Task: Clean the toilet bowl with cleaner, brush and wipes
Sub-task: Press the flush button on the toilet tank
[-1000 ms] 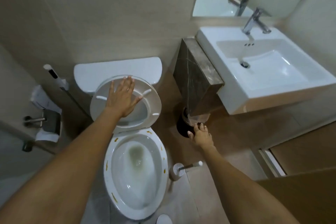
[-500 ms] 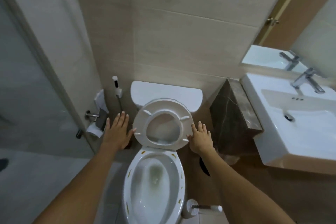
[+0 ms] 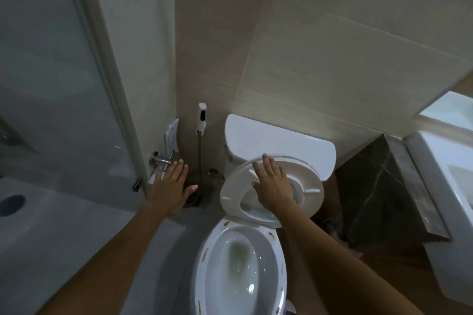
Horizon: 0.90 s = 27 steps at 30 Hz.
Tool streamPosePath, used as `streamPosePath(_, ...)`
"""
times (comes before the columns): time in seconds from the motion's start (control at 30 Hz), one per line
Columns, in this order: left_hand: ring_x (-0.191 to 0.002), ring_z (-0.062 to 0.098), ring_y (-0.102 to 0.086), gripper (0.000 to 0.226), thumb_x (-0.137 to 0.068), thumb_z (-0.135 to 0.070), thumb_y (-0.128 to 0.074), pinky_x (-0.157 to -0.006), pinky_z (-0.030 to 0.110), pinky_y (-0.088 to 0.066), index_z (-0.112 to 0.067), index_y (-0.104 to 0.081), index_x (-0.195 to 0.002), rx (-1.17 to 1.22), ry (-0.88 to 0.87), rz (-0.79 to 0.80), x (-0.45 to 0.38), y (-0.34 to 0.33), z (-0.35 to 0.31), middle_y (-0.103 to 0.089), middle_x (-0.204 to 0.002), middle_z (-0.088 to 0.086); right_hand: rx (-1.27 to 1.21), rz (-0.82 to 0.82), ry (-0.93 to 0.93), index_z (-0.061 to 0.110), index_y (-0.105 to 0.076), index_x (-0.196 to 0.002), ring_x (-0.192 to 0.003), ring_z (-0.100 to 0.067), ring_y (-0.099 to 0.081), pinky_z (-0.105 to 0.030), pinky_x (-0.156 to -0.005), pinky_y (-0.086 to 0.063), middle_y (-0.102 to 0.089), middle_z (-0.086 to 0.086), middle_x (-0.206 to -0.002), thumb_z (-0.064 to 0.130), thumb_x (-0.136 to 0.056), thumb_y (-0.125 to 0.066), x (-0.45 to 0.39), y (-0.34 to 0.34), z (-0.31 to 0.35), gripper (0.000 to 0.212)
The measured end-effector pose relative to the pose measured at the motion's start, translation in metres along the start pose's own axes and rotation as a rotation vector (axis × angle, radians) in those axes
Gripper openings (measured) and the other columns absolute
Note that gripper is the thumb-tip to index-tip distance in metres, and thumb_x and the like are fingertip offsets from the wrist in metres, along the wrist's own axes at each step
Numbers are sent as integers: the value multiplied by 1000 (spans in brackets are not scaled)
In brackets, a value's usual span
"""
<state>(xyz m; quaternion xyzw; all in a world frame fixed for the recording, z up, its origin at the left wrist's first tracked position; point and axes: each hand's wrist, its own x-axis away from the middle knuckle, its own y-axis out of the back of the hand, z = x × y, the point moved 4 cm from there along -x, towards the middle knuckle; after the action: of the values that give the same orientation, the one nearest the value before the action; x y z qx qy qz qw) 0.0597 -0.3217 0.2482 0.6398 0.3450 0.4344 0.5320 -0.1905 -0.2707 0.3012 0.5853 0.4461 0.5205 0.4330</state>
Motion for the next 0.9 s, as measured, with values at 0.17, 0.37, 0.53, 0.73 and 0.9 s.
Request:
streamPosePath(0.17, -147, 19, 3, 67, -100, -51, -24, -117, 43, -4, -10, -11, -152, -52, -101, 86, -48, -25, 6, 1, -160, 7, 187, 54, 21, 20, 2, -153, -147, -27, 15, -47, -117, 5, 15, -10, -159, 42, -103, -25, -44, -20, 7, 62)
streamPosePath(0.37, -147, 18, 3, 68, -100, -49, -24, -117, 40, -1, -9, -3, -152, 57, -139, 121, -94, -56, 3, 0, -160, 6, 334, 41, 39, 22, 5, -153, -145, -23, 20, -50, -110, 23, 16, -7, -159, 45, -102, -18, -68, -44, -4, 61)
streamPosePath(0.53, -147, 18, 3, 70, -100, -48, -27, -118, 40, -1, -10, 1, -152, 96, -156, 117, -128, -75, -4, 3, -160, 6, 373, -60, 87, 19, 1, -150, -144, -22, 14, -48, -106, 26, 7, -7, -158, 45, -100, -25, -82, -57, -2, 61)
streamPosePath(0.73, -147, 17, 5, 72, -99, -49, -28, -117, 42, -1, -11, 4, -152, 78, -219, 102, -166, -92, -14, 7, -160, 5, 386, -256, 100, 14, -35, -147, -144, -27, -25, -49, -116, 0, -29, -12, -155, 39, -96, -21, -85, -64, -6, 59)
streamPosePath(0.9, -146, 16, 7, 72, -100, -49, -29, -118, 43, 0, -12, 6, -151, 99, -265, 134, -193, -101, -31, 11, -159, 3, 403, -328, 103, 15, -34, -148, -145, -26, -20, -48, -117, -1, -27, -11, -156, 33, -96, -23, -83, -64, -9, 56)
